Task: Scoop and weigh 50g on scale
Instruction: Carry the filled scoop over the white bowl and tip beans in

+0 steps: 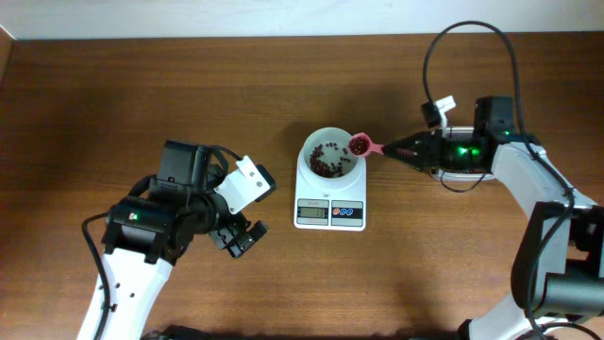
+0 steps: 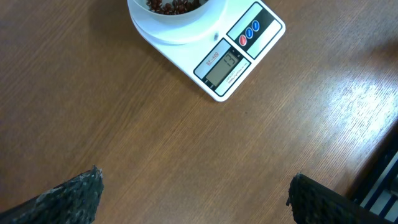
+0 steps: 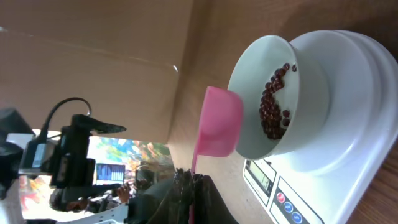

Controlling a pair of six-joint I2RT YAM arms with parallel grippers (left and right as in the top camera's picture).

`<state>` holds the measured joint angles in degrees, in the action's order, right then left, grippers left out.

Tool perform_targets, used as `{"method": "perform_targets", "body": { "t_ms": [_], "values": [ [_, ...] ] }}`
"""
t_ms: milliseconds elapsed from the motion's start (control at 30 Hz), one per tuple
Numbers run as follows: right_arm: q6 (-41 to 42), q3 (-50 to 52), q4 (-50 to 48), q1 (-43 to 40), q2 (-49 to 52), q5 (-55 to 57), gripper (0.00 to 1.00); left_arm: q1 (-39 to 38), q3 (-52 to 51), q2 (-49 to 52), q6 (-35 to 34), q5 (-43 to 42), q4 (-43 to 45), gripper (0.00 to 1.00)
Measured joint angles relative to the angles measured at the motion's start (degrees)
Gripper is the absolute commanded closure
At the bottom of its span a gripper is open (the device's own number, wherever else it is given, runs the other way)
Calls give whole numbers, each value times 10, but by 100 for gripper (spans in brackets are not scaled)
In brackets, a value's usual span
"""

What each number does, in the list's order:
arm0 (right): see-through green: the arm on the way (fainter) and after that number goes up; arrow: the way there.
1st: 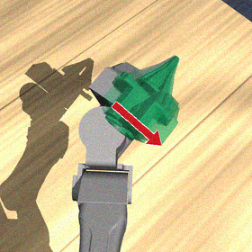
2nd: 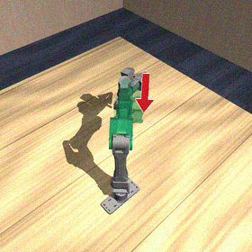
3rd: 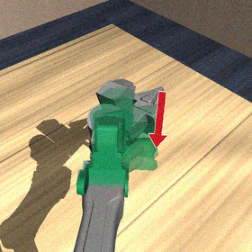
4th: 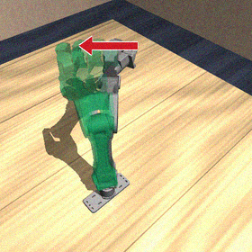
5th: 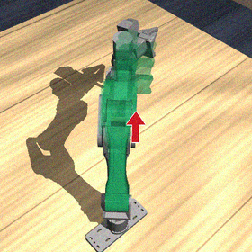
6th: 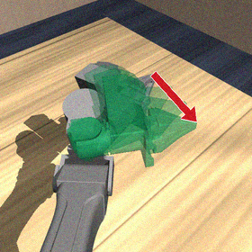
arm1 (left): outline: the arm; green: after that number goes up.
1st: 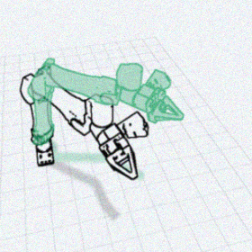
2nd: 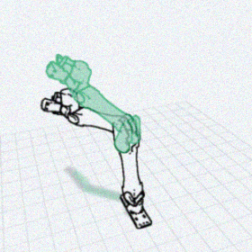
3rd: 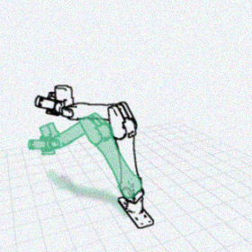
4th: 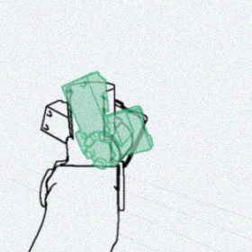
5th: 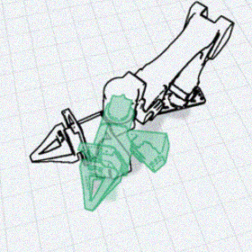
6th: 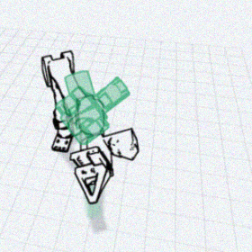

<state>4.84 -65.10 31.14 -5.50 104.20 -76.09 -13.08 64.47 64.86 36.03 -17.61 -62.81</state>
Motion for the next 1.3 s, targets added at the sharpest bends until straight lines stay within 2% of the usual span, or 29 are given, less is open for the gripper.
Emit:
{"method": "perform_targets", "body": {
  "t_ms": [133,267,500,733,1100,1300],
  "values": [
    [40,1,-58,36,0,56,96,0,0,0,0,0,0,1],
    [-24,1,-95,78,0,130,96,0,0,0,0,0,0,1],
    [-109,1,-95,127,-31,283,96,0,0,0,0,0,0,1],
    [-135,1,-81,169,-90,374,96,0,0,0,0,0,0,1],
    [-197,0,-35,269,-162,593,96,0,0,0,0,0,0,1],
    [-217,0,-17,278,-176,624,96,0,0,0,0,0,0,1]
  ]
}}
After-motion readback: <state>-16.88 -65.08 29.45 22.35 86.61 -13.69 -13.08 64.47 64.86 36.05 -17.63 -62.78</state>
